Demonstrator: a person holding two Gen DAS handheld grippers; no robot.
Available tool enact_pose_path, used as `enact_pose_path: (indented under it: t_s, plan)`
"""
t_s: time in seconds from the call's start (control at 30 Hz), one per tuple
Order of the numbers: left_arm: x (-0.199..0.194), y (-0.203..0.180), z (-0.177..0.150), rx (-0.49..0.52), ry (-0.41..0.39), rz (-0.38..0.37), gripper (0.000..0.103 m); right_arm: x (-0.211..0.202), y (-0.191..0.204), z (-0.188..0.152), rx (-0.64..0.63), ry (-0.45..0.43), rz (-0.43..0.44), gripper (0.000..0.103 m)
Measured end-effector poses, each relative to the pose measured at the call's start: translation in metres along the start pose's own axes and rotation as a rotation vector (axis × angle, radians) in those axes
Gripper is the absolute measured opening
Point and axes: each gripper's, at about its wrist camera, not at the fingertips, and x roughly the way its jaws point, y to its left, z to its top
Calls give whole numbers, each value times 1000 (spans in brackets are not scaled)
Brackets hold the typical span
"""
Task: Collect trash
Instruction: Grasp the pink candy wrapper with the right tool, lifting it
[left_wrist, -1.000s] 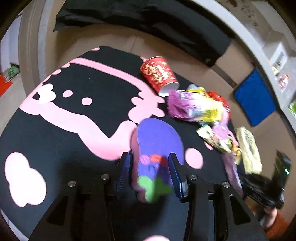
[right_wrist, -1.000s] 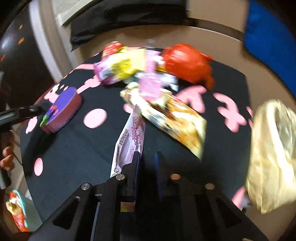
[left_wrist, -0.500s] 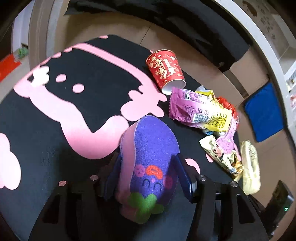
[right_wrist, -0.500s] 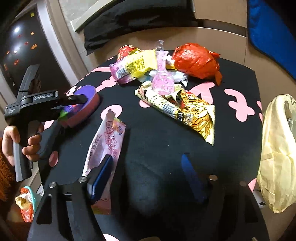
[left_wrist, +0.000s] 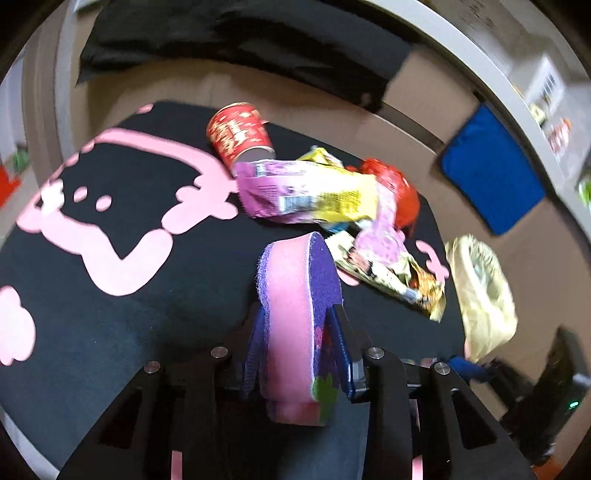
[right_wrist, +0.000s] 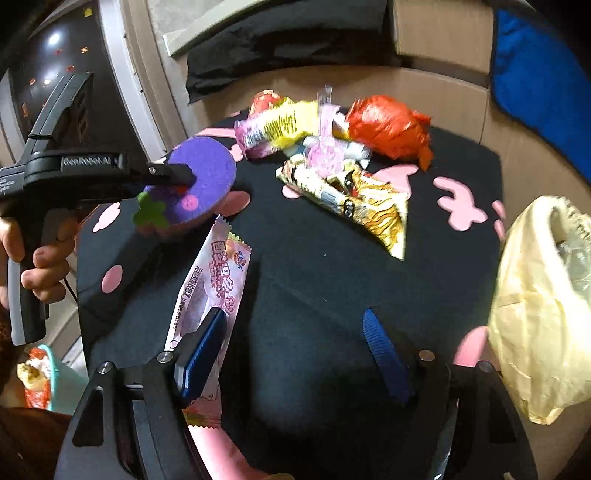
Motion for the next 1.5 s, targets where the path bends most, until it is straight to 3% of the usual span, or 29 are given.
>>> enact_pose_path:
  t_s: [0.1, 0.2, 0.3, 0.37, 0.43, 0.63, 0.7, 0.73, 0.77, 0.97, 1.17, 1.3, 1.5]
  plan:
    - [-7, -9, -3, 29, -27, 29, 35, -18, 4, -4, -43, -45, -32, 73]
    - [-16, -13, -4, 42, -65, 49, 35, -33, 8, -4, -88, -87, -161, 69]
    - [-22, -12, -6, 30, -69, 24, 35, -40, 3, -4, -83, -82, -204, 39]
    - [-24, -13, -8, 24, -65, 11, 35, -40, -8, -4, -30, -53, -137, 15]
    - [-25, -15, -11, 28, -63, 8, 35, -36, -15, -5, 5, -31, -114, 13]
    - [-29, -14, -17, 19, -64, 9, 35, -37, -16, -8, 46, -25, -27, 15]
    - [-30, -12, -18, 10, -66, 8, 35, -37, -9, -9, 18, -23, -39, 32]
    - [-31, -11, -19, 8, -67, 7, 35, -38, -6, -9, 3, -26, -41, 50]
    - [-32, -11, -20, 8, -68, 8, 35, -38, -3, -10, -8, -32, -38, 60]
    - [-38, -6, -26, -10, -62, -7, 35, -27, 9, -19, -39, 15, -39, 59]
    - [-49, -15, -37, 3, -42, -61, 35, -9, 28, -31, -128, 58, -152, 59]
    - [-48, -25, -46, 15, -18, -89, 35, -10, 24, -30, -103, 71, -150, 61]
    - [-53, -37, -54, -1, 13, -183, 35, -14, 27, -35, -108, 80, -162, 67]
